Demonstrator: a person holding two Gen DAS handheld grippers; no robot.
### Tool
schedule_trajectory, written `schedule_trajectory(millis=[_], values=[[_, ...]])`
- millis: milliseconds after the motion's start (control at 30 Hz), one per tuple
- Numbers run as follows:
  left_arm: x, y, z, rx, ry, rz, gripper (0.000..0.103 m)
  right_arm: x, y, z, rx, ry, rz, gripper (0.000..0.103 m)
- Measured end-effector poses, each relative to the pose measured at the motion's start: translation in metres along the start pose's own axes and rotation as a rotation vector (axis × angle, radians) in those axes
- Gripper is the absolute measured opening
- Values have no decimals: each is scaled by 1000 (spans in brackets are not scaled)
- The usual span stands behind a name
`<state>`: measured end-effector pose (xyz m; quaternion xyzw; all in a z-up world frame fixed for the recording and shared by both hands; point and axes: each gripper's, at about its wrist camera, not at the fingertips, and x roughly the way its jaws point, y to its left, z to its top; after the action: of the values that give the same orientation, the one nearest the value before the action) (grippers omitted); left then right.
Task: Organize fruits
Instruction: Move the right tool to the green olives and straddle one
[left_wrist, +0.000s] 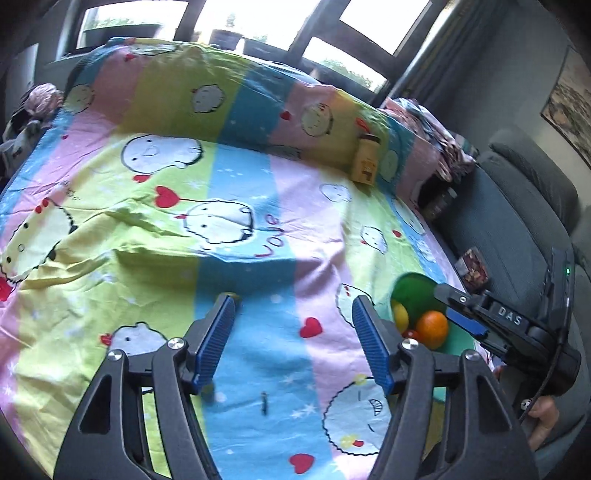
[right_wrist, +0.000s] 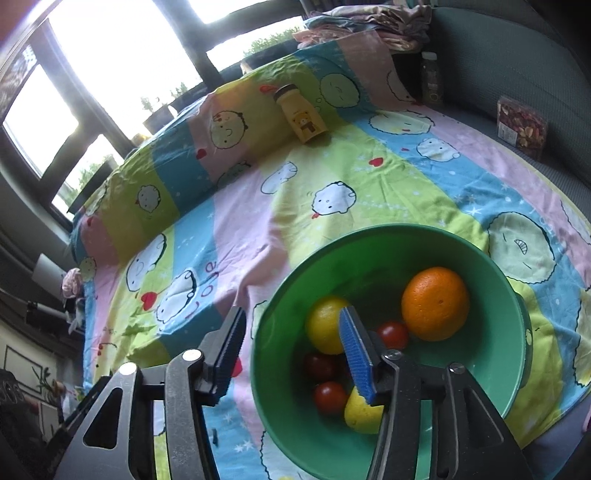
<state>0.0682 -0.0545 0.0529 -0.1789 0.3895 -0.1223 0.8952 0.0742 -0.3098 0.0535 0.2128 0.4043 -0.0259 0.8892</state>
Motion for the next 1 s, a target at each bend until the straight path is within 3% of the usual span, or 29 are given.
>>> schedule_trajectory(millis=[200, 333, 600, 767, 1000], values=[[-10, 53, 0, -112, 11, 126, 67, 8, 31, -6, -81, 28, 79, 58], [-7, 69, -3, -140, 42, 171, 67, 27, 54, -12, -118, 87, 153, 58], [26, 74, -14, -146, 174, 172, 63, 85, 106, -38, -179, 293, 293, 58], [44, 79, -20, -166, 242, 161, 54, 121, 121, -49, -174, 359, 238, 52], [60, 79, -26, -168, 292, 152, 45, 143, 135, -60, -223, 419, 238, 40]])
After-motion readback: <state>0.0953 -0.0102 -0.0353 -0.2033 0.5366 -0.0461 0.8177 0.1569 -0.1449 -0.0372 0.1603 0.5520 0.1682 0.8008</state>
